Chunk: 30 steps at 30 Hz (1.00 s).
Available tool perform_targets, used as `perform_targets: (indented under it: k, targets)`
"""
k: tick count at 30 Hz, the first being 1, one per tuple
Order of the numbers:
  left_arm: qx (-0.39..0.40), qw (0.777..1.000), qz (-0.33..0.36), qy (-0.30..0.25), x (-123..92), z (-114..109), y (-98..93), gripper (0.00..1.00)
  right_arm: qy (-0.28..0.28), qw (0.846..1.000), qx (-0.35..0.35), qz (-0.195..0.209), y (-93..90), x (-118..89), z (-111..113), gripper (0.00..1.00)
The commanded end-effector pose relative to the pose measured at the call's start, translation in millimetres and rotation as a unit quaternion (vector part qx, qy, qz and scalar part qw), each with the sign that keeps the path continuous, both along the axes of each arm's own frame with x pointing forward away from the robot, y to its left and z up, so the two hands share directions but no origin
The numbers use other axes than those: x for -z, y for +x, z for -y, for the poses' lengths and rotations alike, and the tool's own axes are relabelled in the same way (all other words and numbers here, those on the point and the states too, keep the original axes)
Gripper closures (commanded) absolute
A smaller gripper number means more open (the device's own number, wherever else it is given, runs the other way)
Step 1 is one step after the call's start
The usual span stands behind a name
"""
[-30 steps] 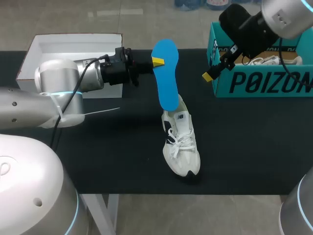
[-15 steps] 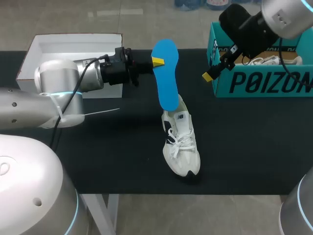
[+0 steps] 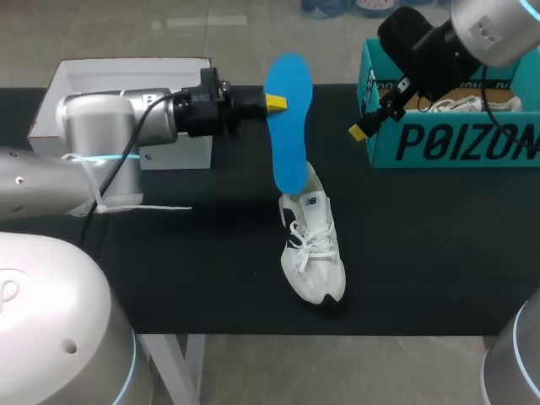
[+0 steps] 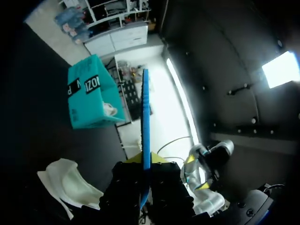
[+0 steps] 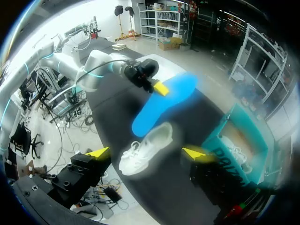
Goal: Take the shoe out of the shoebox, open the shoe tongue, remove and reinsert the insole, then place the shoe into the shoebox
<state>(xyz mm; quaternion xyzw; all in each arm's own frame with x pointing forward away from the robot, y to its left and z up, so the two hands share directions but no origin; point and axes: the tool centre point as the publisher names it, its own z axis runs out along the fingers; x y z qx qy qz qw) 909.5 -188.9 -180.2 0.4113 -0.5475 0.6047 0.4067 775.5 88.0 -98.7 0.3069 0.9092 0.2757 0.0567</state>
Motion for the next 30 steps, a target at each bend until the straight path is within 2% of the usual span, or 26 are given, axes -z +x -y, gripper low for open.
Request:
perform_targets:
  k: [1,6,12,30]
  targets:
    - [-0.009,0.971,0.224,0.088,-18.1,-8.2,-24.9,1.0,-0.001,1.0,0.001,0.0,0.9,1.3,-1.9,0.0]
    - [-0.047,0.946,0.305,0.099,-18.0,-6.6,-40.9,1.0,-0.001,1.0,0.001,0.0,0.9,1.3,-1.9,0.0]
    - [-0.078,0.926,0.351,0.119,-3.9,0.7,-57.2,1.0,-0.001,1.0,0.001,0.0,0.9,1.3,-1.9,0.0]
    - [-0.087,0.925,0.35,0.119,-3.1,0.8,-58.3,1.0,-0.001,1.0,0.001,0.0,0.9,1.3,-1.9,0.0]
